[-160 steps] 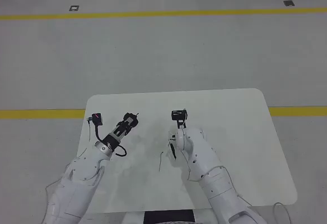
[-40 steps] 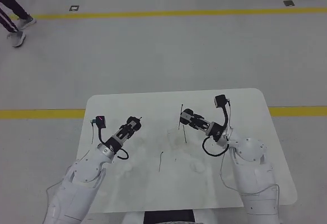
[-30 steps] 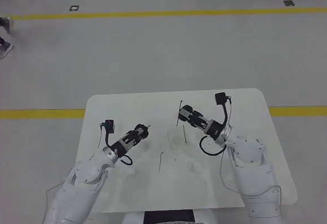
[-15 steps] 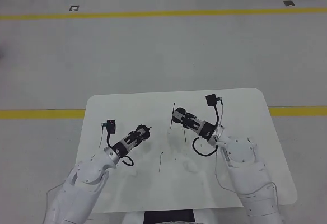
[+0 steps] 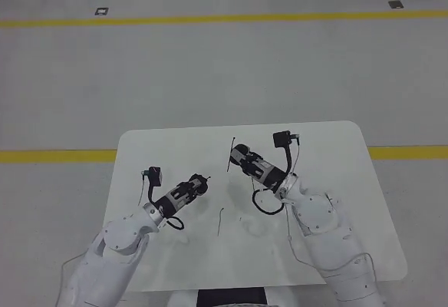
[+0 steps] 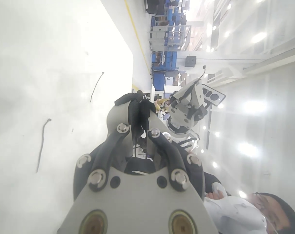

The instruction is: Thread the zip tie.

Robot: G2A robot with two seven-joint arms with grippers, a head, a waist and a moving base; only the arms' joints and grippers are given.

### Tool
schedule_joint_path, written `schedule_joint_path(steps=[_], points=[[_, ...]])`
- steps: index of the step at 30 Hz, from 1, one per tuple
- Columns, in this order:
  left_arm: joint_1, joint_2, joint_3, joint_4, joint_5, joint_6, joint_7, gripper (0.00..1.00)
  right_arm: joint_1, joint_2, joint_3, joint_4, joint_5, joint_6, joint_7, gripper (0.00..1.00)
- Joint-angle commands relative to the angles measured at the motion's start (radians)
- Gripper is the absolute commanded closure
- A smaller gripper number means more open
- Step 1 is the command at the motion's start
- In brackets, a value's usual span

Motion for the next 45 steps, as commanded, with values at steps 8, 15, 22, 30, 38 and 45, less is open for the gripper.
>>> schedule_joint_path(steps=[8,15,22,30,38,45], points=[[0.002,0.006,-0.004,-0.006,-0.017,0.008,-0.007,1.0,0.022,0.031,-0.092,0.047,-0.083,0.0,-0.133,1.0],[-0.001,0.008,-0.006,-0.003,-0.018,0.007,-0.007,1.0,0.03,0.038,-0.11,0.057,-0.078,0.0,-0.15,1.0],[-0.006,0.008,0.003,0.003,-0.031,0.01,0.003,1.0,0.039,0.037,-0.136,0.066,-0.12,0.0,-0.198,1.0],[-0.004,0.013,-0.003,-0.002,-0.052,0.011,-0.007,1.0,0.08,0.032,-0.197,0.132,-0.163,0.0,-0.289,1.0],[-0.003,0.017,-0.002,-0.004,-0.063,0.012,-0.006,1.0,0.108,0.034,-0.231,0.173,-0.156,0.0,-0.322,1.0],[-0.002,0.02,0.001,-0.004,-0.068,0.009,0.0,1.0,0.125,0.039,-0.256,0.187,-0.152,0.0,-0.334,1.0]])
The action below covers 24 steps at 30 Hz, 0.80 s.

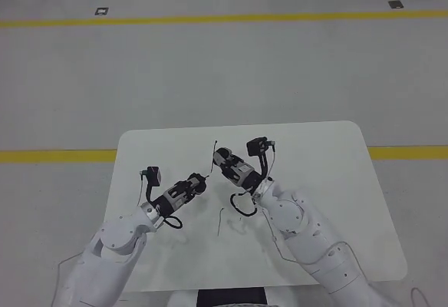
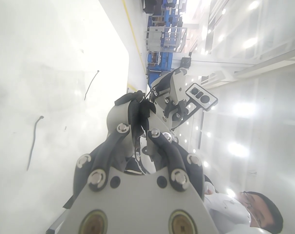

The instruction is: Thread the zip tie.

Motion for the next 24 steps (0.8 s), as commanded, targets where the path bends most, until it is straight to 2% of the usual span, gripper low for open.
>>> schedule_joint_path(steps=[1,7,24], points=[[0.0,0.001,0.001,0.0,-0.001,-0.001,0.003,1.0,0.005,0.001,-0.007,0.005,0.0,0.0,-0.003,1.0],[0.002,0.003,0.004,-0.002,0.006,-0.002,0.022,1.0,0.015,0.004,-0.026,0.015,0.011,0.0,-0.01,1.0],[0.002,0.003,0.004,-0.002,0.006,-0.002,0.022,1.0,0.011,0.0,-0.038,0.013,-0.012,0.018,-0.033,1.0]])
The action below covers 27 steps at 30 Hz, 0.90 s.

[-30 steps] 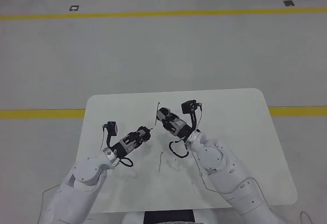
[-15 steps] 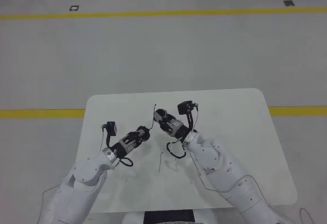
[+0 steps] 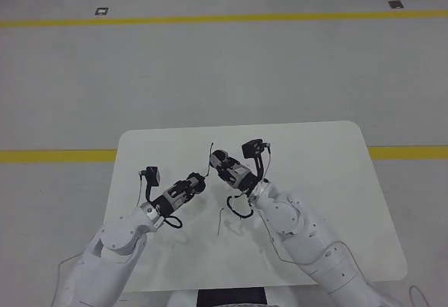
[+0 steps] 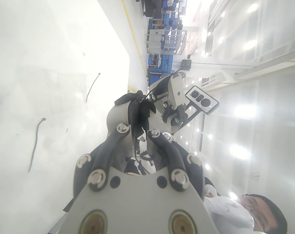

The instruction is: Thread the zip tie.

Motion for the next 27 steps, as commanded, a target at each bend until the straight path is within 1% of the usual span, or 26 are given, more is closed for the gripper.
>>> schedule_joint_path(steps=[1,27], points=[[0.0,0.0,0.0,0.0,0.0,0.0,0.0,1.0,0.002,-0.001,-0.001,0.002,-0.004,0.003,-0.005,1.0],[0.0,0.0,0.0,0.0,0.0,0.0,0.0,1.0,0.018,-0.008,-0.011,0.034,-0.003,0.003,-0.005,1.0]])
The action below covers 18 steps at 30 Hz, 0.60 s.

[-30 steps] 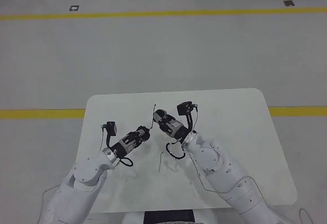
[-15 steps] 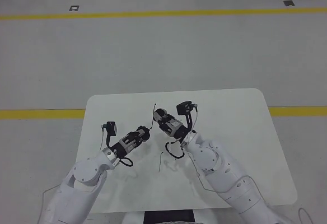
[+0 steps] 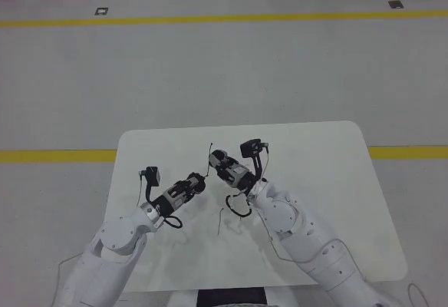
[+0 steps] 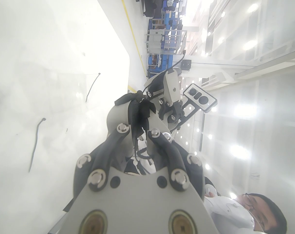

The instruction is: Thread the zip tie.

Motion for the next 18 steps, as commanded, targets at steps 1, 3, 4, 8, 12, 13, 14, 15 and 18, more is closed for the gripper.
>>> schedule_joint_path(steps=[1,3,4,8,12,13,14,15,18], points=[[0.0,0.0,0.0,0.0,0.0,0.0,0.0,1.0,0.001,0.0,0.0,0.001,0.0,0.0,0.0,1.0],[0.0,0.0,0.0,0.0,0.0,0.0,0.0,1.0,0.0,0.0,0.001,0.001,-0.002,-0.001,0.0,1.0],[0.0,0.0,0.0,0.0,0.0,0.0,0.0,1.0,0.0,0.0,0.001,0.001,-0.002,-0.002,0.001,1.0],[-0.004,-0.001,0.007,0.002,0.001,0.001,0.013,1.0,-0.001,0.0,0.0,0.001,-0.004,-0.005,0.006,1.0],[-0.009,0.0,0.014,0.005,-0.002,0.001,0.017,1.0,0.001,-0.001,-0.002,0.004,-0.005,-0.007,0.014,1.0],[-0.01,0.0,0.015,0.006,-0.003,0.001,0.017,1.0,0.001,-0.001,-0.003,0.005,-0.005,-0.007,0.014,1.0],[-0.01,0.0,0.015,0.006,-0.004,0.001,0.017,1.0,0.001,-0.001,-0.003,0.005,-0.005,-0.007,0.015,1.0],[-0.01,0.001,0.015,0.007,-0.005,0.001,0.017,1.0,0.002,-0.001,-0.003,0.005,-0.004,-0.007,0.016,1.0],[-0.011,0.002,0.016,0.006,-0.009,0.001,0.017,1.0,0.002,-0.001,-0.002,0.006,-0.003,-0.008,0.018,1.0]])
